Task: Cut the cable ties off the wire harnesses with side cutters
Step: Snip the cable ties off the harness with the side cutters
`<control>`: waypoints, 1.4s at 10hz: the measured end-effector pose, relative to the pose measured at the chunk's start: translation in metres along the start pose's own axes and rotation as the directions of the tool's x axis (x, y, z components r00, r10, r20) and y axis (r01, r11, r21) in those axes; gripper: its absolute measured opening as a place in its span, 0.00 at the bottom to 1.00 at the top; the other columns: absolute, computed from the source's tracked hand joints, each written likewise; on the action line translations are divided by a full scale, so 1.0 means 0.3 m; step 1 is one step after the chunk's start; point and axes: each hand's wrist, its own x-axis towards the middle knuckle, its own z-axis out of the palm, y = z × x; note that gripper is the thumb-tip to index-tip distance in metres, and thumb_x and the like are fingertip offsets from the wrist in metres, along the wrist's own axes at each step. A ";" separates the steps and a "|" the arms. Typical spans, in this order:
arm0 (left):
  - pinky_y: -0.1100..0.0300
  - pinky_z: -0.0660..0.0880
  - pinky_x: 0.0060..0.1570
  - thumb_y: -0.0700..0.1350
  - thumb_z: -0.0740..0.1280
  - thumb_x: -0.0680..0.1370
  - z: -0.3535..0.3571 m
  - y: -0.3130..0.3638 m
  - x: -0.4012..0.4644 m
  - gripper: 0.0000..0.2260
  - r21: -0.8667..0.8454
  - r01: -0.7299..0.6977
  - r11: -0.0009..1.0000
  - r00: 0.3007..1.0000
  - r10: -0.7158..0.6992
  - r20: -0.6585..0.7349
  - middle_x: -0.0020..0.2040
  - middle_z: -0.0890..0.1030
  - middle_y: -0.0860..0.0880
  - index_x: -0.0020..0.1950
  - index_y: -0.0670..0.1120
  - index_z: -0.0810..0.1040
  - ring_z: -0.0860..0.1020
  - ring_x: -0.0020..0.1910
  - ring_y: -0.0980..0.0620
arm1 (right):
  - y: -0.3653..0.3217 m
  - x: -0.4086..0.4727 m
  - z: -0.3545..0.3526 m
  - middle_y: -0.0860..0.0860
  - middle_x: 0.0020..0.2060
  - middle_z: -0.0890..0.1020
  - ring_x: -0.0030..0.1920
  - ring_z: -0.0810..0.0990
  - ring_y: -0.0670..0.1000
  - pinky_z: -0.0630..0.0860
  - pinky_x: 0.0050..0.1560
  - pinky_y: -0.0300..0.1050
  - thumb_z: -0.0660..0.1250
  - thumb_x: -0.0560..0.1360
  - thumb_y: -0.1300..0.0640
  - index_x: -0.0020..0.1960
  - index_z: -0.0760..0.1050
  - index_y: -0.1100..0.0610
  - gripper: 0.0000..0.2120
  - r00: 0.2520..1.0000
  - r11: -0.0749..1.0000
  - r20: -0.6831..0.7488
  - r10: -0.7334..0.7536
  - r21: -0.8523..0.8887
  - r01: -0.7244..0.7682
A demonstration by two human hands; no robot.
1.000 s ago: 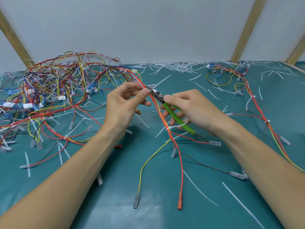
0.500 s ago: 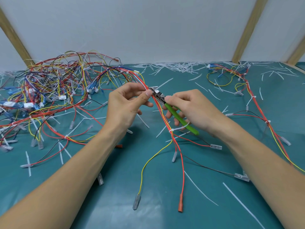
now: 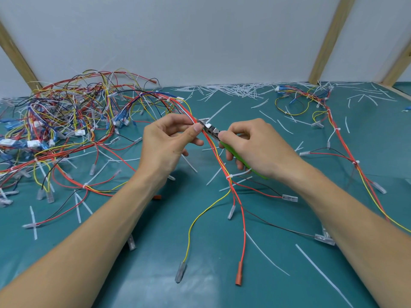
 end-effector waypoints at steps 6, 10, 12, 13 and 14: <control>0.65 0.71 0.27 0.42 0.75 0.75 -0.003 -0.007 0.003 0.08 0.008 0.000 1.000 1.000 0.000 -0.003 0.40 0.86 0.50 0.49 0.42 0.80 0.85 0.35 0.52 | -0.008 -0.003 -0.004 0.48 0.31 0.84 0.29 0.82 0.53 0.79 0.38 0.47 0.64 0.78 0.44 0.41 0.80 0.54 0.16 1.000 1.000 -0.001 0.000 -0.031 0.000; 0.65 0.71 0.27 0.42 0.76 0.75 -0.001 -0.004 0.003 0.08 0.017 0.008 1.000 1.000 -0.007 -0.018 0.40 0.86 0.50 0.49 0.42 0.80 0.85 0.35 0.52 | -0.008 0.000 -0.003 0.47 0.30 0.84 0.32 0.83 0.58 0.79 0.37 0.49 0.64 0.77 0.44 0.40 0.80 0.54 0.16 1.000 0.999 -0.011 0.010 -0.042 -0.011; 0.65 0.71 0.27 0.42 0.75 0.75 -0.001 -0.002 0.003 0.07 0.019 0.014 1.000 1.000 -0.014 -0.014 0.40 0.86 0.50 0.49 0.43 0.80 0.84 0.35 0.52 | -0.011 -0.002 -0.006 0.47 0.30 0.84 0.32 0.82 0.58 0.81 0.38 0.52 0.64 0.77 0.43 0.40 0.80 0.54 0.17 1.000 0.999 -0.017 0.010 -0.052 -0.011; 0.65 0.71 0.27 0.42 0.75 0.75 -0.002 0.001 0.003 0.06 0.024 0.012 1.000 1.000 -0.012 -0.021 0.38 0.85 0.52 0.48 0.43 0.80 0.84 0.34 0.53 | -0.006 0.001 -0.007 0.47 0.30 0.84 0.32 0.82 0.56 0.82 0.39 0.54 0.64 0.77 0.43 0.40 0.81 0.54 0.17 1.000 0.999 -0.026 0.017 -0.043 -0.018; 0.66 0.71 0.27 0.41 0.75 0.75 -0.004 0.004 0.002 0.07 0.026 0.009 1.000 1.000 -0.009 -0.019 0.36 0.84 0.53 0.49 0.42 0.80 0.84 0.34 0.54 | 0.005 0.009 -0.009 0.47 0.30 0.84 0.33 0.82 0.57 0.83 0.40 0.55 0.63 0.76 0.44 0.40 0.80 0.55 0.17 0.998 0.999 -0.042 0.035 -0.029 -0.036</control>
